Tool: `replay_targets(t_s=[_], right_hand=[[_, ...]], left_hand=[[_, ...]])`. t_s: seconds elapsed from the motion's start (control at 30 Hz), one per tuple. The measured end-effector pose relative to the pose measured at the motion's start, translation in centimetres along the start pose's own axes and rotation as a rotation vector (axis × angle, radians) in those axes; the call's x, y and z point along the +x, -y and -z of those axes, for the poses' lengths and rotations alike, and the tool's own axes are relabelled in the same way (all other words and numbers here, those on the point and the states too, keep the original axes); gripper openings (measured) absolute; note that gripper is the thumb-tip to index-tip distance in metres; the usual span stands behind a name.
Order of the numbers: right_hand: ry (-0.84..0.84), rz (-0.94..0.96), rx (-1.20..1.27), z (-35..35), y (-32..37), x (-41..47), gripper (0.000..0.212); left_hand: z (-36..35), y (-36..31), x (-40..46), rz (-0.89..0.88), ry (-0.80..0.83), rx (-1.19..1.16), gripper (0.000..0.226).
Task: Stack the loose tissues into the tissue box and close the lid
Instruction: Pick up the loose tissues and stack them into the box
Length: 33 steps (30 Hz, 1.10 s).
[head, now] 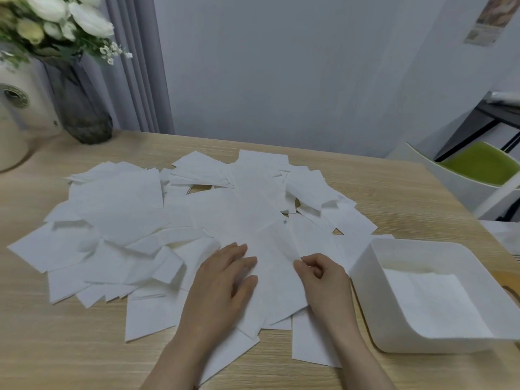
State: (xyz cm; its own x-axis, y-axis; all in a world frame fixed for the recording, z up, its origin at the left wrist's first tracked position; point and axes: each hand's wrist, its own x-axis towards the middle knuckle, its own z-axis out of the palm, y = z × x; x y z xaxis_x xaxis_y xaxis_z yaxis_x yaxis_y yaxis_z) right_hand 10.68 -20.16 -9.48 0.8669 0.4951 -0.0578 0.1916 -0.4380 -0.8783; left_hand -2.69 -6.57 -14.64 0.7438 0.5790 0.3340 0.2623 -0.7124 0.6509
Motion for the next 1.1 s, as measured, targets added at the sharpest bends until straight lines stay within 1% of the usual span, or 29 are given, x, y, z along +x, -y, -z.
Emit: replay_targets(t_s=[0.17,0.43,0.6,0.77,0.9,0.97,1.03,1.1], right_hand=[[-0.051,-0.017,0.009,0.2,0.1,-0.4,0.025],[-0.116,-0.005,0.113,0.6,-0.1,-1.0,0.021],[-0.108,-0.077,0.267,0.7,-0.3,-1.5,0.014],[-0.043,-0.152,0.415,0.5,0.3,-2.4,0.015],[-0.013,-0.15,0.435,0.0,0.2,-2.9,0.018],[0.007,-0.146,0.443,-0.2,0.2,-3.1,0.019],[0.034,-0.14,0.448,-0.4,0.1,-3.4,0.018],[0.063,-0.134,0.466,-0.6,0.2,-3.6,0.018]], left_hand=[[0.0,0.1,0.1,-0.011,-0.003,0.003,0.044],[0.1,-0.3,0.1,-0.025,-0.041,-0.006,0.046],[0.2,-0.7,0.2,0.026,-0.012,-0.031,0.055],[0.6,-1.5,0.6,0.09,0.049,-0.101,0.067],[1.0,-2.2,0.7,0.123,0.051,-0.218,0.064],[1.2,-2.6,0.8,0.144,0.039,-0.245,0.058],[1.6,-3.2,0.9,0.179,0.026,-0.285,0.033],[1.9,-3.9,1.0,0.254,-0.018,-0.392,0.01]])
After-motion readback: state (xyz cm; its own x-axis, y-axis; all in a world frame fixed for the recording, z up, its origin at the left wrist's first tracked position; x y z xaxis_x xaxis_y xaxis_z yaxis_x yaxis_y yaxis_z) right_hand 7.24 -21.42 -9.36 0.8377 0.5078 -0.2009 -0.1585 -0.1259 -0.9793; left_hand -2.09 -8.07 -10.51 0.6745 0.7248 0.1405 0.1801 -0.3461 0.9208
